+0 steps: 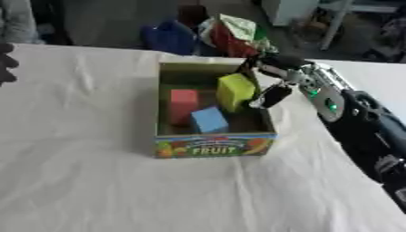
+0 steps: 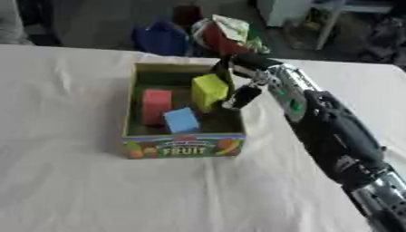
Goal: Pick up objects on the table and place them in the box.
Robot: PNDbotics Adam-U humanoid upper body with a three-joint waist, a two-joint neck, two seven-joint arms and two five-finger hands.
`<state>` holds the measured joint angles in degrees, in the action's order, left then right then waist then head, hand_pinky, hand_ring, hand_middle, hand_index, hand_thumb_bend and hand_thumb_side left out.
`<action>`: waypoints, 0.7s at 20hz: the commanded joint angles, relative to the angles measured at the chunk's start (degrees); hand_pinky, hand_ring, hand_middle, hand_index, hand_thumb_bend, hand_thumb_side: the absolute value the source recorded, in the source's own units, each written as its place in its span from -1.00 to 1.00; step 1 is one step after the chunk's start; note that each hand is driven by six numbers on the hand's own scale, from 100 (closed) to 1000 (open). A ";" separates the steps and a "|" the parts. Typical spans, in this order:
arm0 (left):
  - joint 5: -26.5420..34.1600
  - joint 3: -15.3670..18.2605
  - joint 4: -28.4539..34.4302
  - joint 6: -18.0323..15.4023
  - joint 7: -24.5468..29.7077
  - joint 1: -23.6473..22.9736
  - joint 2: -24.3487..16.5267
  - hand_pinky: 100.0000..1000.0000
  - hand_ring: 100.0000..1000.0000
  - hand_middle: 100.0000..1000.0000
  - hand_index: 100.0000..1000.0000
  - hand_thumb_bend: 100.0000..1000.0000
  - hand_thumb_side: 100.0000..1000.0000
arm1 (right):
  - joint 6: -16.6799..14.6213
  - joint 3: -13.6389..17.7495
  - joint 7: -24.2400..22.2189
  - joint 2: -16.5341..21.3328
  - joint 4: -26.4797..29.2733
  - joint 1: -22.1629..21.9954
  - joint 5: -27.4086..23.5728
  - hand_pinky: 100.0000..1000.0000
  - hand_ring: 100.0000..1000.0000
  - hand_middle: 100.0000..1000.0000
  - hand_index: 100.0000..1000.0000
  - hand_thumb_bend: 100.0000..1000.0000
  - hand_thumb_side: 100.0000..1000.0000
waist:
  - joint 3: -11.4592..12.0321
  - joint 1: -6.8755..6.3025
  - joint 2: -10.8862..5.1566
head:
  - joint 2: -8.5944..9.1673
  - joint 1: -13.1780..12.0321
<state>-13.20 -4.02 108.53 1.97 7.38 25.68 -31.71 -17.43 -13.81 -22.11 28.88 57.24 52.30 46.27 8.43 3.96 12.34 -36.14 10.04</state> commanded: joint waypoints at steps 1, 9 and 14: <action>0.39 0.43 0.73 0.21 -0.18 0.36 -0.61 0.27 0.13 0.18 0.61 -0.71 0.75 | -0.64 0.14 -0.07 1.10 1.90 0.60 0.27 0.58 0.77 0.81 0.85 0.18 -0.38 | -0.29 -0.28 -1.12 | 0.65 -0.16; 0.58 1.03 -0.06 0.67 -1.78 -0.94 -0.48 0.26 0.13 0.18 0.61 -0.71 0.74 | 2.03 1.49 6.56 4.76 11.54 -2.28 -11.20 0.53 0.75 0.83 0.86 0.15 -0.54 | -2.29 -0.53 -1.44 | 0.48 -1.73; 0.60 1.31 -0.72 0.90 -2.85 -1.95 -0.38 0.26 0.13 0.18 0.61 -0.72 0.75 | 5.93 3.35 13.78 10.09 24.16 -7.35 -21.44 0.50 0.72 0.79 0.83 -0.12 -0.65 | -3.72 -0.72 -1.52 | 0.51 -2.93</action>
<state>-13.04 -3.60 107.39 2.85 5.00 23.31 -31.40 -12.35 -11.73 -10.11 35.69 77.53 44.26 27.51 4.68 3.54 11.97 -36.13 7.48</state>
